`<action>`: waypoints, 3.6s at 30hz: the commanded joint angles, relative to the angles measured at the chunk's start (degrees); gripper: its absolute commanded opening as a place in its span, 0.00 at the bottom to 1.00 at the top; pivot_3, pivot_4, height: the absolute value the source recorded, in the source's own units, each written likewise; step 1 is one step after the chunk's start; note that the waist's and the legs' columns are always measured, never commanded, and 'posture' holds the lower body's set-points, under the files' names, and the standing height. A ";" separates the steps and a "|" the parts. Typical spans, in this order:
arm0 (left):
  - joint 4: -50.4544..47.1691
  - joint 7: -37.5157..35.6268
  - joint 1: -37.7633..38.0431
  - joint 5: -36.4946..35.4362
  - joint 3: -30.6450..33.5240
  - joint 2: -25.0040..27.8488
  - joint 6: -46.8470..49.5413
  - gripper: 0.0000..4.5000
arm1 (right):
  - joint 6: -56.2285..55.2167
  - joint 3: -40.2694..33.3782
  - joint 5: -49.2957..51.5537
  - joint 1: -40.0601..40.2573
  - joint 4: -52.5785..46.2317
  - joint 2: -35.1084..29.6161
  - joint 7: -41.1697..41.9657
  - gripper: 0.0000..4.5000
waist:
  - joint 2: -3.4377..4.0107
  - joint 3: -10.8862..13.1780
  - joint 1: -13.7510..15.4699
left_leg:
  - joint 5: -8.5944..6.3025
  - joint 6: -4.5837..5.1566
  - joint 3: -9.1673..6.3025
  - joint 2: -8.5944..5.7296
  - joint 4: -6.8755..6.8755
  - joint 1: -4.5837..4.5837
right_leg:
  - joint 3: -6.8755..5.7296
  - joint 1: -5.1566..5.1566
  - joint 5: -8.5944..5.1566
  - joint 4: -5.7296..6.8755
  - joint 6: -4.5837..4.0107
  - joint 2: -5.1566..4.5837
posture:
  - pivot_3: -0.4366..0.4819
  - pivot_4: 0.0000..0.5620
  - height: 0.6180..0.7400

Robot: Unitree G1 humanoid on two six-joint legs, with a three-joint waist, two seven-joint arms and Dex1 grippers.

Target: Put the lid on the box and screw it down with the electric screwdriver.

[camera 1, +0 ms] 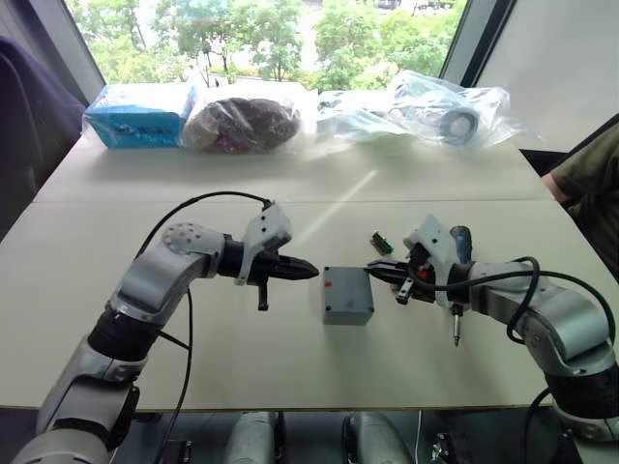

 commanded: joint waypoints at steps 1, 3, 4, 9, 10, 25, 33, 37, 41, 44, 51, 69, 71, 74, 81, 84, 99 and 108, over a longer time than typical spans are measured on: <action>-0.77 0.08 -0.78 -0.15 0.48 -0.13 -0.84 0.00 | -0.89 -0.77 0.03 -0.97 -0.57 0.19 -0.09 0.13 | 0.00 0.00 0.00 | 0.00 0.00 0.00 0.00 0.00 0.00 | 0.00 0.00 0.00 0.00 0.00 0.00 | 0.48 0.27 1.00; -0.74 0.06 -0.79 -0.17 0.50 -0.14 -0.87 0.00 | -0.75 -1.33 0.21 -1.13 -0.48 0.27 -0.36 0.26 | 0.00 0.00 -0.01 | 0.00 0.00 0.00 0.00 0.00 0.00 | 0.00 0.00 0.00 0.00 0.00 0.00 | 0.48 0.27 1.00; -0.78 0.05 -0.78 -0.19 0.52 -0.14 -0.87 0.00 | -0.65 -1.77 0.34 -1.25 -0.43 0.31 -0.56 0.36 | 0.00 0.00 -0.01 | 0.00 0.00 0.00 0.00 0.00 0.00 | 0.00 0.00 0.00 0.00 0.00 0.00 | 0.48 0.27 1.00; -0.63 0.12 -1.23 -0.18 0.47 -0.58 -1.07 0.00 | -0.19 -5.21 1.94 -1.32 -0.28 -0.46 -0.45 0.53 | 0.00 0.00 0.04 | 0.00 0.00 0.00 0.00 0.00 0.00 | 0.00 0.00 0.00 0.00 0.00 0.00 | 0.48 0.27 1.00; -0.62 0.12 -1.34 -0.19 0.48 -0.68 -1.07 0.00 | 0.02 -5.86 2.35 -1.24 -0.35 -0.60 -0.35 0.53 | 0.00 0.00 0.04 | 0.00 0.00 0.00 0.00 0.00 0.00 | 0.00 0.00 0.00 0.00 0.00 0.00 | 0.48 0.27 1.00; -1.25 -7.07 -8.58 0.55 -4.15 -4.31 -8.18 0.00 | 38.06 -24.30 21.94 -11.49 21.69 -16.73 -16.19 0.98 | 0.00 0.00 -0.09 | -0.01 0.01 0.04 0.00 -0.04 0.01 | 0.03 0.00 0.00 -0.01 -0.02 -0.05 | 0.48 0.27 1.00; -0.37 -9.23 -9.71 3.41 -7.74 -6.12 -12.88 0.00 | 38.06 -8.10 32.93 -16.92 37.49 -26.08 -19.61 0.98 | 0.01 0.00 -0.34 | -0.02 0.04 0.12 0.01 -0.07 0.01 | 0.13 -0.08 0.00 -0.04 -0.03 -0.01 | 0.48 0.27 1.00; 0.01 -8.23 -8.78 4.49 -8.19 -6.85 -13.69 0.00 | 38.06 -3.65 33.30 -23.11 45.24 -23.54 -21.70 0.98 | 0.01 0.00 -0.35 | -0.02 0.04 0.13 0.01 -0.04 0.00 | 0.14 -0.08 0.00 -0.03 -0.02 -0.02 | 0.48 0.27 1.00; -0.95 -7.03 -7.51 4.65 -8.17 -7.13 -12.91 0.00 | 38.06 0.70 31.50 -26.69 47.36 -21.71 -21.57 0.98 | 0.01 0.00 -0.30 | -0.03 0.05 0.13 0.02 -0.05 -0.01 | 0.14 -0.09 0.00 -0.05 -0.02 -0.01 | 0.48 0.27 1.00; -1.83 -6.17 -6.78 4.52 -7.84 -7.32 -12.06 0.00 | 38.06 4.35 29.18 -27.90 47.39 -20.82 -20.18 0.98 | 0.01 0.00 -0.01 | -0.03 0.06 0.12 0.03 -0.06 -0.04 | 0.14 -0.12 0.00 -0.06 -0.02 -0.01 | 0.48 0.27 1.00; -2.37 -4.04 -5.72 5.31 -7.71 -7.11 -11.55 0.00 | 37.80 10.91 19.83 -29.83 47.58 -17.87 -14.26 0.98 | 0.01 0.00 -0.12 | -0.04 0.07 0.14 0.00 -0.04 -0.07 | 0.14 -0.12 0.00 -0.06 -0.01 -0.05 | 0.48 0.27 1.00; -2.32 -0.63 -4.24 5.52 -6.98 -6.91 -10.75 0.00 | 37.15 19.07 5.80 -27.63 46.18 -14.74 -3.08 0.40 | -0.45 -0.28 -0.23 | -0.04 0.06 0.07 0.05 -0.03 0.04 | 0.08 0.01 0.00 -0.06 -0.02 0.00 | 0.48 0.27 1.00; -1.83 -0.42 -4.32 4.93 -6.17 -6.95 -10.25 0.00 | 36.90 16.30 4.58 -28.47 47.45 -14.63 -2.90 0.40 | -0.46 -0.29 -0.27 | -0.04 0.06 0.08 0.05 -0.02 0.07 | 0.08 0.05 0.01 -0.06 -0.03 -0.01 | 0.48 0.27 1.00; -0.96 -0.14 -4.20 3.92 -4.37 -6.79 -9.28 0.00 | 36.00 9.30 2.44 -32.63 52.14 -13.31 -4.30 0.40 | -0.46 -0.29 -0.35 | -0.04 0.06 0.08 0.05 -0.02 0.07 | 0.08 0.05 0.01 -0.06 -0.03 -0.02 | 0.48 0.27 1.00; 0.46 -0.34 -3.83 0.86 0.24 -5.02 -6.29 0.00 | 32.86 -12.98 1.74 -39.08 49.65 -9.44 -11.06 0.40 | 0.29 0.14 -0.31 | -0.02 0.03 0.22 0.02 -0.10 -0.19 | 0.16 -0.35 0.02 0.03 -0.02 -0.03 | 0.48 0.27 1.00; 1.04 -0.51 -3.97 0.06 1.25 -4.34 -5.16 0.00 | 25.49 -24.12 5.24 -34.11 35.42 -3.62 -12.91 0.40 | 0.29 0.14 -0.19 | 0.10 -0.17 0.19 0.06 -0.15 -0.36 | 0.13 -0.52 0.02 0.01 -0.02 0.05 | 0.48 0.27 1.00; 4.12 -1.51 -4.55 0.82 -0.74 -4.21 -3.55 0.00 | 0.40 -27.54 16.34 -10.27 -5.47 22.06 -16.73 0.40 | 0.32 0.16 -0.08 | 0.13 -0.23 0.10 -0.03 0.00 -0.42 | 0.07 -0.40 0.03 0.03 0.03 -0.01 | 0.48 0.27 1.00; 6.68 1.11 -3.50 4.25 -4.73 -8.58 -5.82 0.00 | -4.21 -22.21 17.12 -1.47 -10.83 21.21 -16.52 0.40 | 0.32 0.16 -0.07 | 0.14 -0.23 0.08 -0.01 0.00 -0.41 | 0.07 -0.42 0.03 0.05 0.02 0.02 | 0.48 0.27 1.00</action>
